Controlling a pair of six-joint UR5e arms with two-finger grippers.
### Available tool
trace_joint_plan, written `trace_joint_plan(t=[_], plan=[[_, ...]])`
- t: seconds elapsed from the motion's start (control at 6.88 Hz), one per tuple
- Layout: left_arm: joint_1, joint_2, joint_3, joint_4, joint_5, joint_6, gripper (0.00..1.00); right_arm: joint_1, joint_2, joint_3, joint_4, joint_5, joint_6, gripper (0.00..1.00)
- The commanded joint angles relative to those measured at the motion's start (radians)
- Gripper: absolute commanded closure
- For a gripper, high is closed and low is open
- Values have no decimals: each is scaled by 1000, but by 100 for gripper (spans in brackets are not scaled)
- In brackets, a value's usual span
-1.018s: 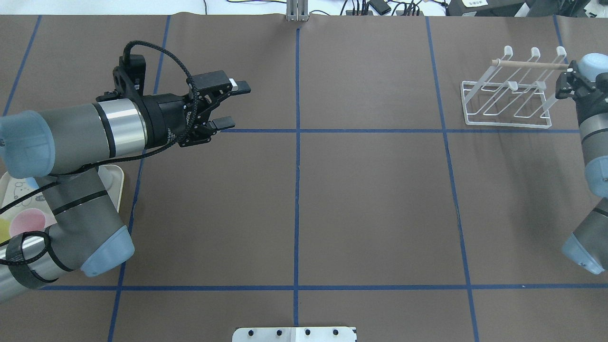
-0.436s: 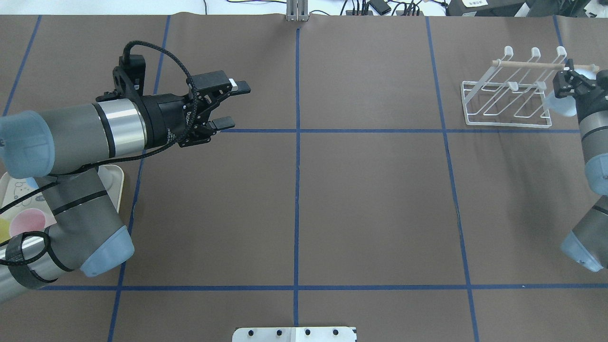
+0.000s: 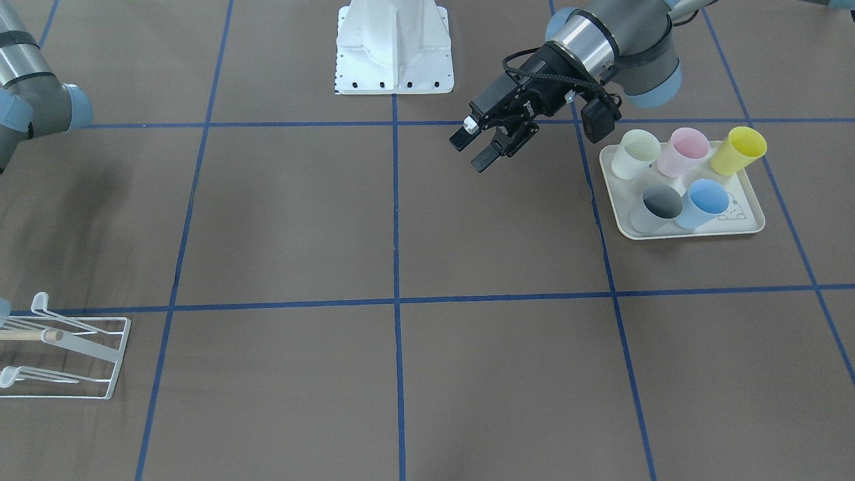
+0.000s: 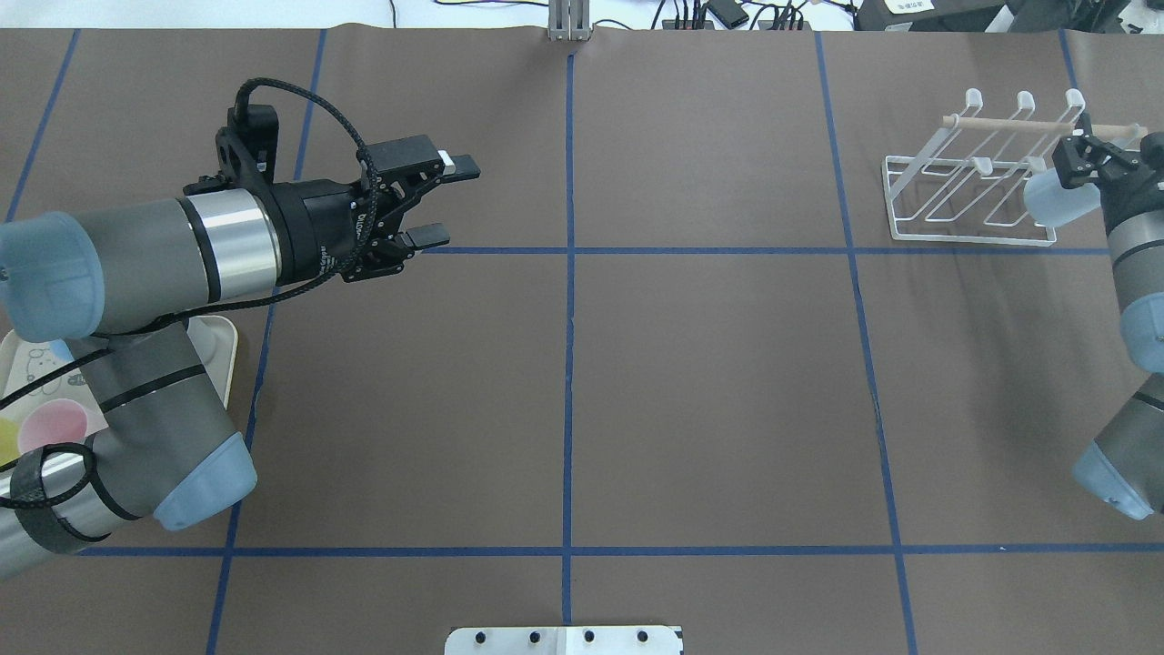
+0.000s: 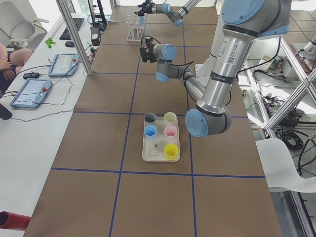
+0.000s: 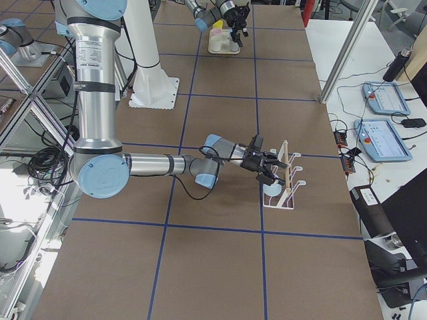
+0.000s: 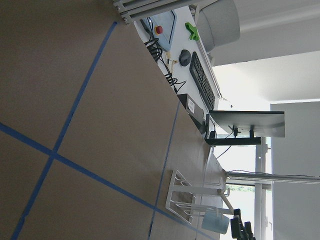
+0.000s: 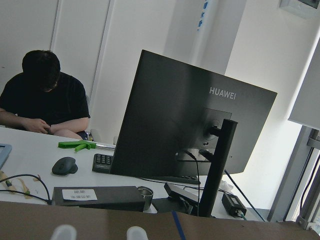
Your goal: Transfer IKEA cup to right arm and place on rack
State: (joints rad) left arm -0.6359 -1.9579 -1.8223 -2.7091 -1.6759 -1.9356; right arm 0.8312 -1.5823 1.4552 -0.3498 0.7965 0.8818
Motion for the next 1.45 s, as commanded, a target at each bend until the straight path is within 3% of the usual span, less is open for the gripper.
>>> trace_joint_plan(t=[0.0, 0.15, 0.29, 0.58, 1.02, 1.16, 1.31], plan=[[-28, 11, -35, 21, -97, 9, 0, 11, -16, 86, 0, 73, -4, 0], [-89, 23, -58, 72, -169, 12, 0, 16, -51, 144, -5, 114, -4, 0], [-201, 25, -63, 144, -318, 73, 0, 40, -105, 206, -6, 206, -4, 0], [-293, 91, -138, 335, -431, 388, 0, 101, -169, 289, -8, 430, -1, 0], [-366, 105, -205, 714, -479, 791, 0, 210, -168, 292, -46, 771, 26, 0], [-367, 106, -222, 809, -479, 911, 0, 259, -144, 297, -78, 916, 69, 0], [-369, 122, -247, 919, -481, 1083, 0, 291, -93, 310, -147, 999, 112, 0]])
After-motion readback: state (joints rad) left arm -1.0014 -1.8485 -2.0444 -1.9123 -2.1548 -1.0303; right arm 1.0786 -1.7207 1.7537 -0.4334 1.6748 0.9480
